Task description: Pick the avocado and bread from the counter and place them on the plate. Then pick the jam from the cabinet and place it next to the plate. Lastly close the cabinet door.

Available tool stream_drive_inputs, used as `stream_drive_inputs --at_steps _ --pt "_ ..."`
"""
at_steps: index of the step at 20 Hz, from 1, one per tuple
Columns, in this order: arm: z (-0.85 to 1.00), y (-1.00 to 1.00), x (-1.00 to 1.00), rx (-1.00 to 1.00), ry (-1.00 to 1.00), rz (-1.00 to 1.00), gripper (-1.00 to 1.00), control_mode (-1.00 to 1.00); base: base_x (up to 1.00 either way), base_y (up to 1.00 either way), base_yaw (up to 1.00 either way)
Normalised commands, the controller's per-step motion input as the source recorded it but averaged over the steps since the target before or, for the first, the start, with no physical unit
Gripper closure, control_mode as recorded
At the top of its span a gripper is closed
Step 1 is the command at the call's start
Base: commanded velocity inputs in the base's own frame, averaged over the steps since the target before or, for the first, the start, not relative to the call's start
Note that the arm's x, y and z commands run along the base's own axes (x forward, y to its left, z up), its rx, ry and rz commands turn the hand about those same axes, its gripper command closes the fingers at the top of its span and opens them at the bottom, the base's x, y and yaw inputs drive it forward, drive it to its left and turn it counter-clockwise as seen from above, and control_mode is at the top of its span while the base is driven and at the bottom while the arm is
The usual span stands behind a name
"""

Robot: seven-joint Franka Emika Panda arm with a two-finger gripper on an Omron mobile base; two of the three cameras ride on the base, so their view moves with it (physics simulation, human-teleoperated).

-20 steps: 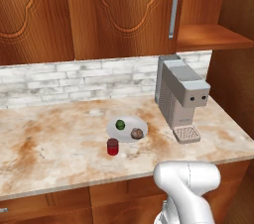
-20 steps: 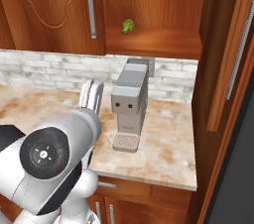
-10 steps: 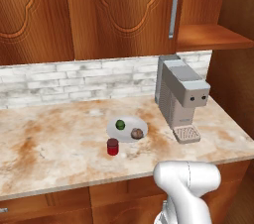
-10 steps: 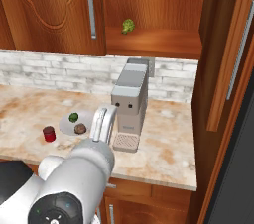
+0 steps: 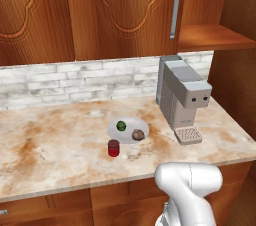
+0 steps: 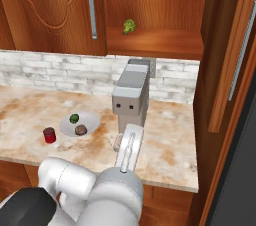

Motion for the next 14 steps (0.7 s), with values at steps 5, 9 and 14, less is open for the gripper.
stream_drive_inputs --at_steps 5,9,14 --pt "0.0 -0.38 -0.12 0.01 -0.02 0.02 -1.0 -1.0 0.0 0.0 0.0" --pt "0.0 -0.33 -0.02 0.0 -0.04 0.0 -1.0 -1.0 0.0 0.0 0.0" --pt "-0.01 -0.37 -0.01 0.0 -0.06 0.0 -1.0 -1.0 0.0 0.0 0.0"
